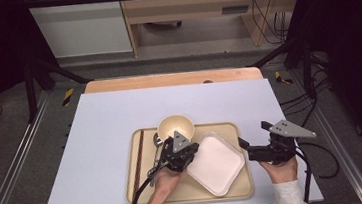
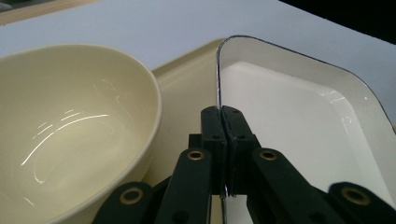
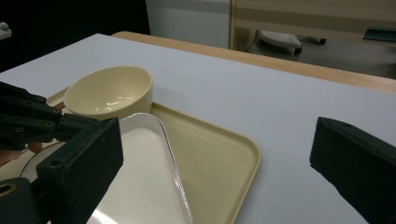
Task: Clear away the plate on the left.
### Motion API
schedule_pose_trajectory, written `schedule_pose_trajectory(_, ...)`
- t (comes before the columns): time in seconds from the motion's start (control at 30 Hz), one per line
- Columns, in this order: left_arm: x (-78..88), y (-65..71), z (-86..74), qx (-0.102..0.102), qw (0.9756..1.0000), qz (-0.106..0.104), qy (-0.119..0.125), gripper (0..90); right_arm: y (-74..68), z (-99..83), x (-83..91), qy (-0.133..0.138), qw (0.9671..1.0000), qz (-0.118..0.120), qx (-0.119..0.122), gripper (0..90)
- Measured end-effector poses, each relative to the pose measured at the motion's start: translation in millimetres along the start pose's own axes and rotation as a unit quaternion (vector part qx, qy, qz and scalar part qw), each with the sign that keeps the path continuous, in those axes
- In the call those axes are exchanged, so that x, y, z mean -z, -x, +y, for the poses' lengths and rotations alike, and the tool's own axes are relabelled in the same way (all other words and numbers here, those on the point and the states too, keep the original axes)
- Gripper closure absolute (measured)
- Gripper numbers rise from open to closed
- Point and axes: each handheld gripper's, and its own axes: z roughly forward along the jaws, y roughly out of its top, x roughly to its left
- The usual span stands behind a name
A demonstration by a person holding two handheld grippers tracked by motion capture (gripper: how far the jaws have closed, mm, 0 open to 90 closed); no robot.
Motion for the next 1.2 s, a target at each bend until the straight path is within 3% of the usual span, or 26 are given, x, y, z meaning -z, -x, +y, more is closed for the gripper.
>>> schedule_pose_trajectory(0.73,-26.3,-3.3,-19.0,-0.012,0.9971,0.016,-0.073,81.2,-0.3,-0.7,-1.7,-0.002,1.0,0.002,0.002,3.2)
schedule_pose_trajectory(0.83,-26.1,-4.1,-18.9,-0.014,0.9973,0.011,-0.071,80.1,-0.4,-0.8,-2.1,-0.003,1.0,0.001,0.002,3.2)
schedule_pose_trajectory(1.03,-14.1,-4.7,-13.7,-0.03,0.9972,0.003,-0.069,62.9,-0.1,-0.9,-2.1,-0.003,1.0,0.001,0.001,3.1)
schedule_pose_trajectory(1.2,11.5,-2.5,-3.2,-0.041,0.9979,-0.044,-0.024,48.5,0.0,-0.9,-1.9,-0.003,1.0,-0.001,0.001,3.1)
